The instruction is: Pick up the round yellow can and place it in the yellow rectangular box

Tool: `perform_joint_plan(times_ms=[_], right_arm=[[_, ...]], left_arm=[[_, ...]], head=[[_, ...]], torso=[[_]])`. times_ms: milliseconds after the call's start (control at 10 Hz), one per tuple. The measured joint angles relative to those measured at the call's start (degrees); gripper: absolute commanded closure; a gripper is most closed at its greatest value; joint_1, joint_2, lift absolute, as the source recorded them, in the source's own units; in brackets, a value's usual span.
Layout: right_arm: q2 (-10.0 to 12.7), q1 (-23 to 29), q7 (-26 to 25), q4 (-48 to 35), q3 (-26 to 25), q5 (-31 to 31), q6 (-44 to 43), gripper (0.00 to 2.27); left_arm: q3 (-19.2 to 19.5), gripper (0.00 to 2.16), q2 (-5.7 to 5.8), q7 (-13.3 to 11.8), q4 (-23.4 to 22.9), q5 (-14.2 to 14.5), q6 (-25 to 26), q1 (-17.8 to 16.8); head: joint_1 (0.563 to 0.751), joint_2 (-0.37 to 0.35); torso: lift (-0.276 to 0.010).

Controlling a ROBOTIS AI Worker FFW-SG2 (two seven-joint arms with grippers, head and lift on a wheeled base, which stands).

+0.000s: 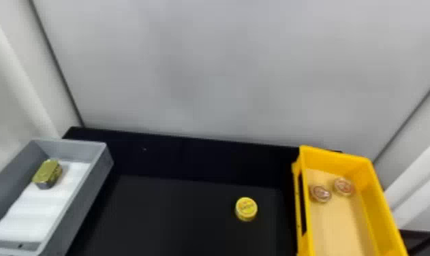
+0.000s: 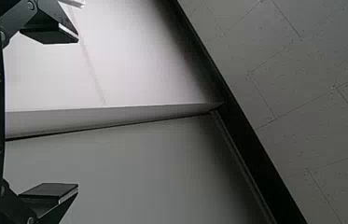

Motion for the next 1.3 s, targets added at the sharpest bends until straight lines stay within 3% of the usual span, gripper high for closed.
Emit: perform_joint_plan(times_ms=[900, 1300], right_arm=[[-0.07, 0.10, 0.54, -0.53, -0.24, -0.16, 1.54, 0.10], [0.36, -0.91, 1.08, -0.99, -0.08, -4.90, 9.81, 0.10]], left_arm=[[0.12, 0.15, -0.13, -0.68, -0.12, 0.01, -0.21, 0.01], [-0.02, 0.15, -0.20, -0.69, -0.11, 0.00, 0.09, -0.02]], head=[[0.694, -0.078], [0.694, -0.078]], torso=[[-0.007], [-0.007]])
